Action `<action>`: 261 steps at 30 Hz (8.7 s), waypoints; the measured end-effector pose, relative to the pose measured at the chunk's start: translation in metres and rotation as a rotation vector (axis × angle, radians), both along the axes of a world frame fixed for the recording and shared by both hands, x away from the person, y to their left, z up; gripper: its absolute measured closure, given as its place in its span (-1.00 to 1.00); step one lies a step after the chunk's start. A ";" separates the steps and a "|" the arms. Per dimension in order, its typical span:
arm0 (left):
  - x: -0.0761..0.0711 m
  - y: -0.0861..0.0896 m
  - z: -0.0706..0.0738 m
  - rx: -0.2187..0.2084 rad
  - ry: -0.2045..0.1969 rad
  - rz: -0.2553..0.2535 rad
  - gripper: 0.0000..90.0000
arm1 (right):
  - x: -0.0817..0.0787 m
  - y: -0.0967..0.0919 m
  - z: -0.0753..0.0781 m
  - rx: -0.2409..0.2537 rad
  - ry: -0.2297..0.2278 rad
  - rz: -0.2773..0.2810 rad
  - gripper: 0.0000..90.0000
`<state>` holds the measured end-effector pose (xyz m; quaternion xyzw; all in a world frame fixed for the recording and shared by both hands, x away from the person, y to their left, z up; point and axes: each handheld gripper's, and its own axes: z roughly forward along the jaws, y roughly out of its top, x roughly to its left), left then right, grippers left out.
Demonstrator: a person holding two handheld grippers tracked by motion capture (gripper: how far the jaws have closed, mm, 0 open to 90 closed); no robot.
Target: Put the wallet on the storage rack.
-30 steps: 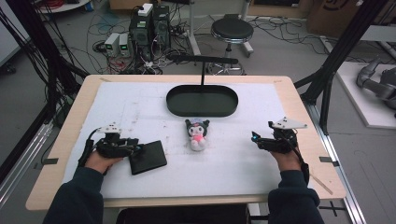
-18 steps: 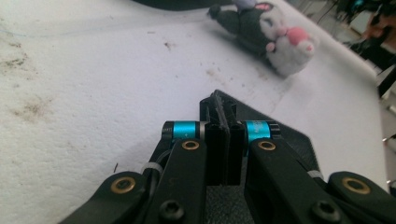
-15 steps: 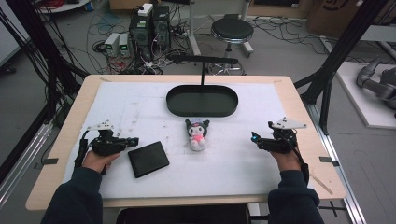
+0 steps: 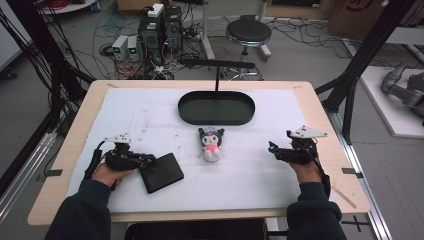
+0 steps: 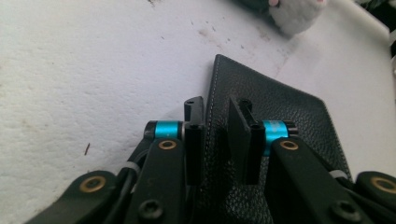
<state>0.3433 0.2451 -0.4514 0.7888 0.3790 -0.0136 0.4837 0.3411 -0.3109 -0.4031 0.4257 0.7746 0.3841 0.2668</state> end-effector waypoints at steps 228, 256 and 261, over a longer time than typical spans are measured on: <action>0.159 -0.175 0.042 0.155 -0.265 0.288 0.26 | -0.019 -0.032 0.000 0.059 -0.023 -0.053 -0.54; 0.112 -0.133 0.067 -0.040 -0.328 0.296 -0.53 | -0.018 -0.026 -0.002 0.050 -0.016 -0.021 -0.54; 0.080 -0.104 0.072 -0.057 -0.381 0.319 -0.52 | -0.016 -0.021 -0.003 0.048 -0.016 -0.012 -0.54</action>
